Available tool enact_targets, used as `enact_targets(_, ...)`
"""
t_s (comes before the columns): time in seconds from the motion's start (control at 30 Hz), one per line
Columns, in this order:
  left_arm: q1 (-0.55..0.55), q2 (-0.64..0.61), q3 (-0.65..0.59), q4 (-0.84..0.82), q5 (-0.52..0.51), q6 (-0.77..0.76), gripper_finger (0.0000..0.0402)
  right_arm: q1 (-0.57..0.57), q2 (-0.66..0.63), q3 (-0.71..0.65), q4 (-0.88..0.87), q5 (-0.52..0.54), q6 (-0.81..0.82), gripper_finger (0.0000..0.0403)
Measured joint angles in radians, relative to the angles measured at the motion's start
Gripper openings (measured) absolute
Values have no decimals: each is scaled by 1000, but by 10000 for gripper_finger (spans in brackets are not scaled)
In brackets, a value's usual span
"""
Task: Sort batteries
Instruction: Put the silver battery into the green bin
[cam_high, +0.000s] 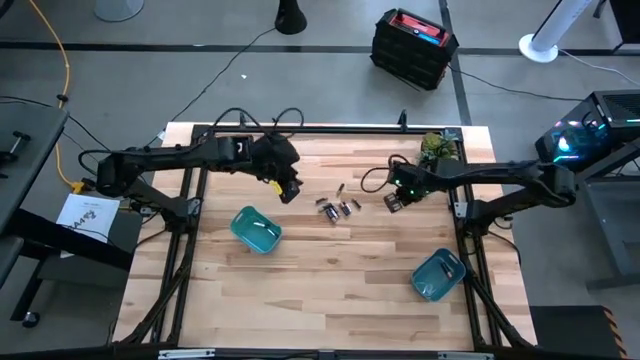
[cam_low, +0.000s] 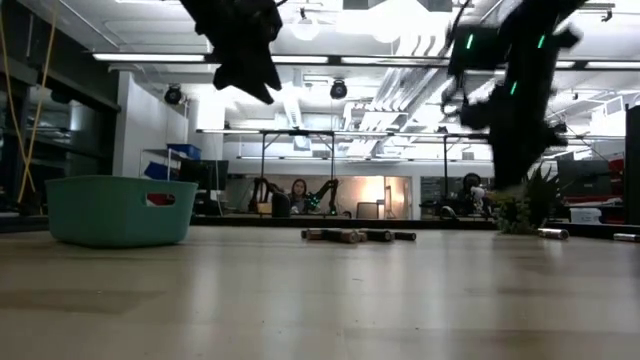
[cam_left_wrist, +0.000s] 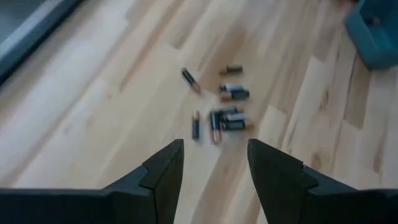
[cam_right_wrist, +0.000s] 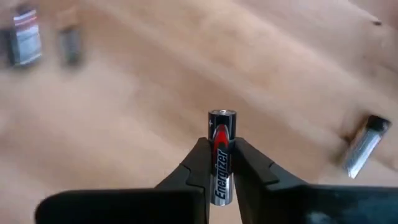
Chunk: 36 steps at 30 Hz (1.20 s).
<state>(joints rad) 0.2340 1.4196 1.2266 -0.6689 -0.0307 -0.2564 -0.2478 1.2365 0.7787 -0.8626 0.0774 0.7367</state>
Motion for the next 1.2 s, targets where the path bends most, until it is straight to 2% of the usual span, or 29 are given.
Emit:
enact_targets(0.17,50,0,7,72,0,7,172,152,-143,128,-102,-155,51,18)
enact_targets(0.27,74,0,7,123,0,7,172,265,-196,142,-149,-315,176,18)
enact_targets(0.37,91,0,7,169,1,7,172,413,-225,108,-169,-410,342,26)
enact_targets(0.53,120,0,7,202,30,7,172,661,-224,16,-155,-433,578,41)
enact_targets(0.67,142,0,7,205,49,7,172,759,-222,-43,-125,-430,687,42)
enact_targets(0.83,163,0,7,205,51,7,172,768,-223,-43,-82,-332,692,27)
enact_targets(0.93,168,0,7,206,75,5,172,726,-223,-35,-8,-235,597,23)
enact_targets(1.07,172,0,7,206,135,-13,172,593,-204,-35,139,-141,349,32)
enact_targets(1.2,172,0,7,206,217,-51,172,402,-128,-34,388,-130,35,35)
